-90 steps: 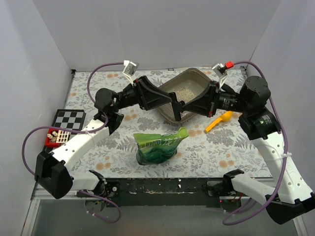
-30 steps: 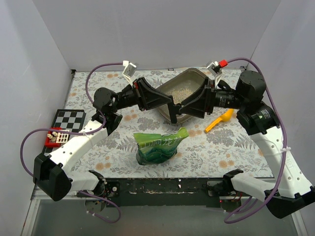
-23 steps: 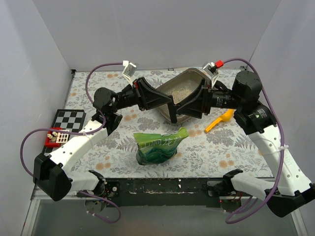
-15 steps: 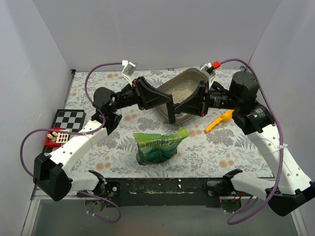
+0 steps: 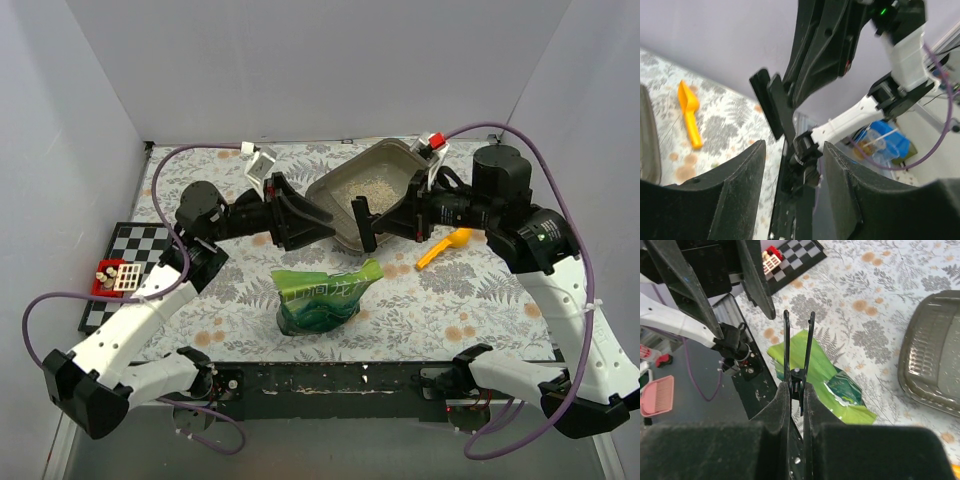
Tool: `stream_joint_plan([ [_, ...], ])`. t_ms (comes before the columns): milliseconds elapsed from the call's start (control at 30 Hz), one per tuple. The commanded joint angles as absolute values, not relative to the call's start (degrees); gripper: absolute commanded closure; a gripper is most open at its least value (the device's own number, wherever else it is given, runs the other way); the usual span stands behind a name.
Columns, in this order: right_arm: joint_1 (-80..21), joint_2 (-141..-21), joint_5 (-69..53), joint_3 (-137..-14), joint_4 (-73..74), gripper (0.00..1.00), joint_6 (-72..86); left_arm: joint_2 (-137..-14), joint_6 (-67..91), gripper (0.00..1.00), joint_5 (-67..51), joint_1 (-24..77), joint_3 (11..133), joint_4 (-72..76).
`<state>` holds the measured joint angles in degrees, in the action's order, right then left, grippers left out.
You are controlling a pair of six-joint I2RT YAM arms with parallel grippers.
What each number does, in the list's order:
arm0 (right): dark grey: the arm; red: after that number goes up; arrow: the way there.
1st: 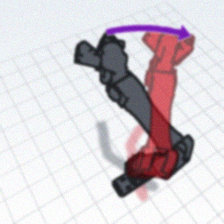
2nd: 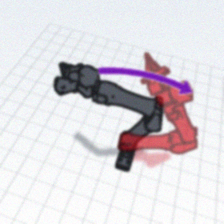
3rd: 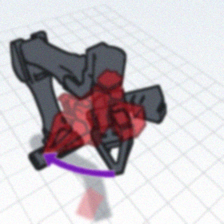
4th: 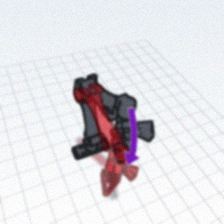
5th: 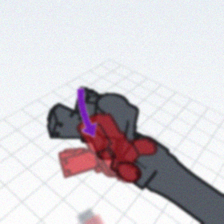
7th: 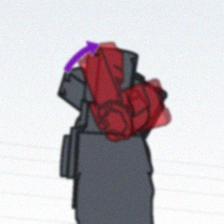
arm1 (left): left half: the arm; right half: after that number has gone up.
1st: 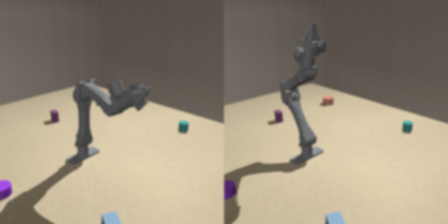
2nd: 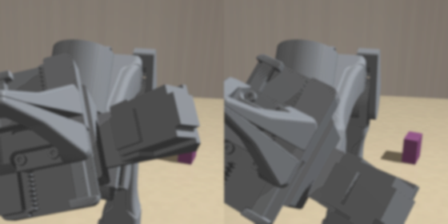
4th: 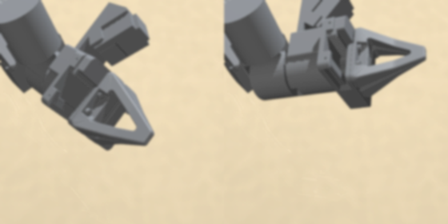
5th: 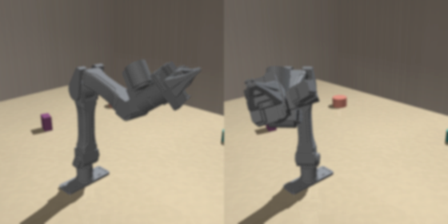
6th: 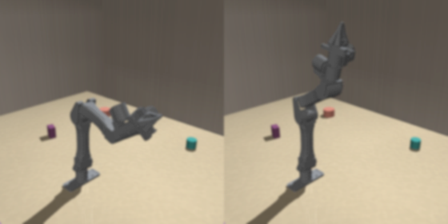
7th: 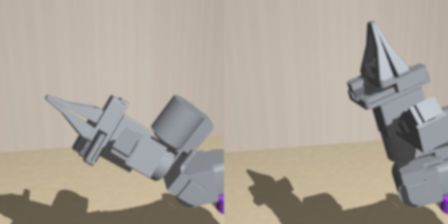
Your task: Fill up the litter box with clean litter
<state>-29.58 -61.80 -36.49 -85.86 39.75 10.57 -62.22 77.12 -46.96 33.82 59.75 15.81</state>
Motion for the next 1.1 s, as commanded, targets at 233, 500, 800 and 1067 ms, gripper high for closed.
stream_joint_plan([
  [233, -29.7, -59.2, -33.6, -84.4, 49.7, 0.99, -3.8, -54.1, 50.5, 0.51, -44.1, 33.8, 56.3, -20.0],
  [500, -30.4, -62.1, -32.4, -84.0, 51.2, 0.99, -6.5, -50.2, 47.3, 0.50, -42.5, 33.8, 49.7, -25.5],
  [800, -32.1, -66.4, -33.4, -86.4, 51.9, 0.99, -8.0, -48.6, 42.5, 0.49, -39.6, 33.8, 43.7, -24.2],
  [1067, -33.6, -69.1, -32.5, -87.4, 53.1, 0.99, -8.3, -48.2, 41.2, 0.49, -38.9, 35.2, 38.2, -19.1],
])
